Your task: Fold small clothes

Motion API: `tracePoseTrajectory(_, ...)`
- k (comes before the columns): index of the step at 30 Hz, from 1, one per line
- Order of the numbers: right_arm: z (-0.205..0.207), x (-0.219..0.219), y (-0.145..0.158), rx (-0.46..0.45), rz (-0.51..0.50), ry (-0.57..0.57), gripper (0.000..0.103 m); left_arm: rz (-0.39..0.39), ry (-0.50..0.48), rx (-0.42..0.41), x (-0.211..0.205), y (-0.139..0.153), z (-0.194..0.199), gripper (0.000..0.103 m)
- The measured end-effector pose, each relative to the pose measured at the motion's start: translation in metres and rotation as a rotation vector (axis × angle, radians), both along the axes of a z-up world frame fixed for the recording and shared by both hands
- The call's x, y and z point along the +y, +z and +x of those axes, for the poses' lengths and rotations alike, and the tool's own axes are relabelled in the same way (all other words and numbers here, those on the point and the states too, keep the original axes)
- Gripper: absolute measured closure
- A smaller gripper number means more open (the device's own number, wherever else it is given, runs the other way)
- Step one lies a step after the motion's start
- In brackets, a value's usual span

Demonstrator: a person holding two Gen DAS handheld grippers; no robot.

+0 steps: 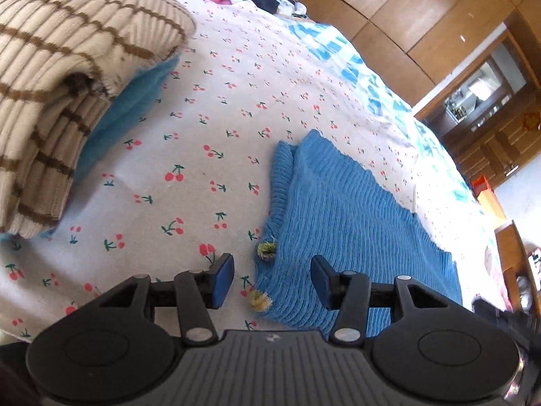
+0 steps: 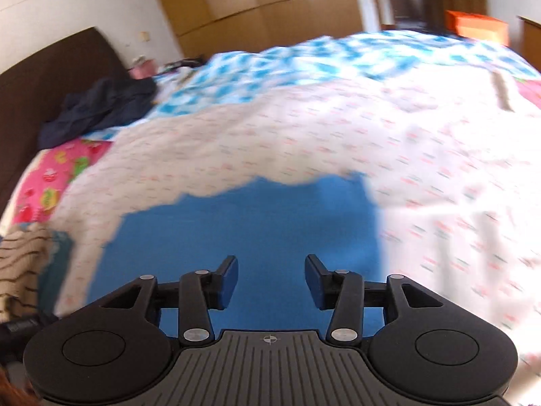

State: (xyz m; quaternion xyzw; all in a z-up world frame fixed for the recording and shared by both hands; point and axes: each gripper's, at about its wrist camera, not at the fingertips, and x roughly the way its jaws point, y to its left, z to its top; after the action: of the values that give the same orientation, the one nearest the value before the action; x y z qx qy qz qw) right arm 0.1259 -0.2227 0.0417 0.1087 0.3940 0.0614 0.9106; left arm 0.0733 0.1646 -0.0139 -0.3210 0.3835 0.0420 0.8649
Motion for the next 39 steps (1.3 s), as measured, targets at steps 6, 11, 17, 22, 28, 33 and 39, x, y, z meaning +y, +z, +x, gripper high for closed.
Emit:
tracePoseTrajectory(6,-0.015,-0.03,-0.035,0.053,0.063,-0.034,0.056,0.095,-0.076,-0.027,-0.017,0.01,0.001,0.049)
tracePoseTrajectory(11,-0.006,-0.032,-0.042,0.047,0.135,0.004,0.056,0.239,-0.179,-0.016,-0.034,0.017,0.016,0.049)
tracePoseTrajectory(17,0.007,-0.042,-0.045,0.085,0.204,0.018,0.064,0.183,-0.219,0.056,-0.027,0.006,0.03,0.058)
tracePoseTrajectory(22,0.009,-0.046,-0.042,0.058,0.225,0.028,0.064,0.098,-0.21,0.014,-0.015,0.01,0.032,0.06)
tracePoseTrajectory(28,0.023,-0.038,-0.048,0.098,0.201,0.033,0.075,0.128,-0.23,0.044,-0.023,0.003,0.044,0.06)
tracePoseTrajectory(33,0.002,-0.049,-0.019,0.075,0.301,0.04,0.092,0.115,-0.257,0.016,-0.019,0.024,0.028,0.087)
tracePoseTrajectory(39,0.005,-0.047,-0.034,0.109,0.207,0.014,0.094,0.073,-0.214,0.076,-0.011,0.012,0.024,0.089)
